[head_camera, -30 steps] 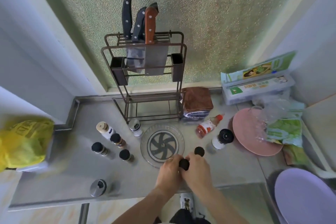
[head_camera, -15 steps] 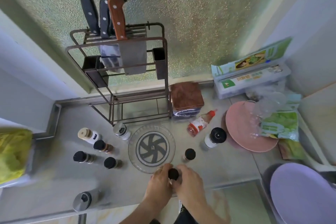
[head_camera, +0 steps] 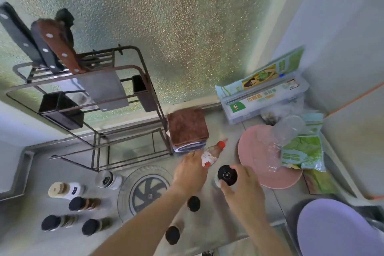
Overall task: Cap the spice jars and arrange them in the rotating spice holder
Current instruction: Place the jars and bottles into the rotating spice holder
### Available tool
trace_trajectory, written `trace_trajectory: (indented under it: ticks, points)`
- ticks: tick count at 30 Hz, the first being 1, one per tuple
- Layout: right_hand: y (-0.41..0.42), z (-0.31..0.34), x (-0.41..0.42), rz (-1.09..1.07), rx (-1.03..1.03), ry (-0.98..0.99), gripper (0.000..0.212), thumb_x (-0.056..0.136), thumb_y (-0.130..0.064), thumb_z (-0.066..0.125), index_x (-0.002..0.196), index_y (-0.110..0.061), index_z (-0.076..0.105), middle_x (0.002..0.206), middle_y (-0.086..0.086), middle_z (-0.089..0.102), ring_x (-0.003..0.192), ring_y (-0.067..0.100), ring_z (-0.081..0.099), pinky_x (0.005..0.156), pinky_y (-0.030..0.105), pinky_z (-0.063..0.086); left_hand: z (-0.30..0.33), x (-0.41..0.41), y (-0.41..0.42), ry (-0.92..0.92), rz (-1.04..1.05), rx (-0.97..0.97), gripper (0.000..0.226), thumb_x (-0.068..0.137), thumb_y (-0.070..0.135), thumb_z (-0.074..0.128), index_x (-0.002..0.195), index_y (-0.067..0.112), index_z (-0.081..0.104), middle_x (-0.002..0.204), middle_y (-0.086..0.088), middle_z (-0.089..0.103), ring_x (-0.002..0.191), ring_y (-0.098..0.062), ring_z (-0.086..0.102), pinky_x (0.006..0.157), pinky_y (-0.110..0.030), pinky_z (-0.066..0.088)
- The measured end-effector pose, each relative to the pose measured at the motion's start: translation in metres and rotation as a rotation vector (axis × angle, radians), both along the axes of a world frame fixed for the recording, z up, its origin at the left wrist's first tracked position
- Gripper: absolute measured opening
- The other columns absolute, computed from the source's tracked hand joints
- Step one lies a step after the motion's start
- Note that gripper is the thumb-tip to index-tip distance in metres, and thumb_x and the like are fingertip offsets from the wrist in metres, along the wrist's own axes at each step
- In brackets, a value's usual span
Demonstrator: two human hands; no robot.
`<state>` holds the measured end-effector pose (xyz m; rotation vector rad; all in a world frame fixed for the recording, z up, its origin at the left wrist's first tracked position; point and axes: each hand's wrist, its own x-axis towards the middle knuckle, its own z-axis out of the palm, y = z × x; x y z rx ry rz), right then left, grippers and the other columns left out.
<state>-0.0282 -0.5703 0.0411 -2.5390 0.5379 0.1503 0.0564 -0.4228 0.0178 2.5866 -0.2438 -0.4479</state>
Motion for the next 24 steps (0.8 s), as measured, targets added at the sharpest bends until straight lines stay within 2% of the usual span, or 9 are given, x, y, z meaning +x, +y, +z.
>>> trace_trajectory:
  ticks: [4,10,12,16,18,22,24]
  points:
    - [-0.004,-0.026,0.012,0.049,0.024,0.071,0.063,0.082,-0.051,0.072,0.135,-0.034,0.043,0.127,-0.006,0.051,0.116,0.018,0.056,0.085,0.032,0.054,-0.041,0.029,-0.029,0.066,-0.079,0.189,0.046,0.096,0.021,0.059,0.138,0.014,0.044,0.131,-0.013,0.061,0.119,-0.032,0.059,0.097,-0.04,0.048]
    - [-0.003,-0.059,0.021,0.046,0.006,0.054,0.059,0.08,-0.046,0.072,0.131,-0.034,0.045,0.116,-0.005,0.057,0.107,0.022,0.059,0.079,0.034,0.056,-0.08,0.041,-0.041,0.058,-0.094,0.256,0.044,0.091,0.018,0.064,0.132,0.015,0.045,0.123,-0.009,0.066,0.111,-0.031,0.064,0.089,-0.038,0.05]
    - [-0.005,-0.065,0.022,0.073,-0.04,0.049,0.056,0.077,-0.039,0.076,0.126,-0.029,0.051,0.11,-0.001,0.06,0.102,0.024,0.06,0.078,0.035,0.056,-0.079,0.038,-0.04,0.034,-0.083,0.227,0.045,0.09,0.018,0.066,0.131,0.018,0.046,0.123,-0.006,0.065,0.11,-0.028,0.064,0.089,-0.037,0.05]
    - [-0.005,-0.072,0.023,0.118,-0.098,0.062,0.056,0.071,-0.03,0.084,0.12,-0.019,0.058,0.102,0.005,0.064,0.095,0.029,0.062,0.073,0.038,0.058,-0.051,0.017,-0.026,-0.019,0.005,0.033,0.051,0.086,0.025,0.068,0.133,0.026,0.046,0.121,0.0,0.064,0.107,-0.027,0.064,0.086,-0.038,0.051]
    - [-0.005,-0.074,0.023,0.133,-0.107,0.039,0.056,0.065,-0.024,0.087,0.114,-0.015,0.061,0.095,0.008,0.064,0.087,0.033,0.063,0.065,0.04,0.057,-0.03,0.003,-0.01,-0.062,0.063,-0.036,0.054,0.081,0.028,0.068,0.13,0.03,0.047,0.117,0.004,0.064,0.101,-0.025,0.065,0.083,-0.039,0.054]
    - [-0.006,-0.079,0.023,0.142,-0.135,-0.004,0.049,0.065,-0.025,0.087,0.104,-0.019,0.058,0.086,0.006,0.064,0.077,0.033,0.062,0.058,0.037,0.054,-0.004,-0.03,0.048,-0.107,0.285,-0.163,0.06,0.067,0.027,0.074,0.118,0.038,0.047,0.098,0.014,0.063,0.083,-0.013,0.062,0.068,-0.026,0.046]
    - [-0.004,-0.081,0.023,0.128,-0.131,-0.046,0.042,0.07,-0.028,0.084,0.1,-0.02,0.054,0.082,0.005,0.062,0.074,0.034,0.06,0.055,0.037,0.052,-0.001,-0.042,0.083,-0.148,0.401,-0.169,0.057,0.067,0.023,0.078,0.113,0.038,0.048,0.093,0.015,0.064,0.082,-0.015,0.063,0.068,-0.029,0.046]
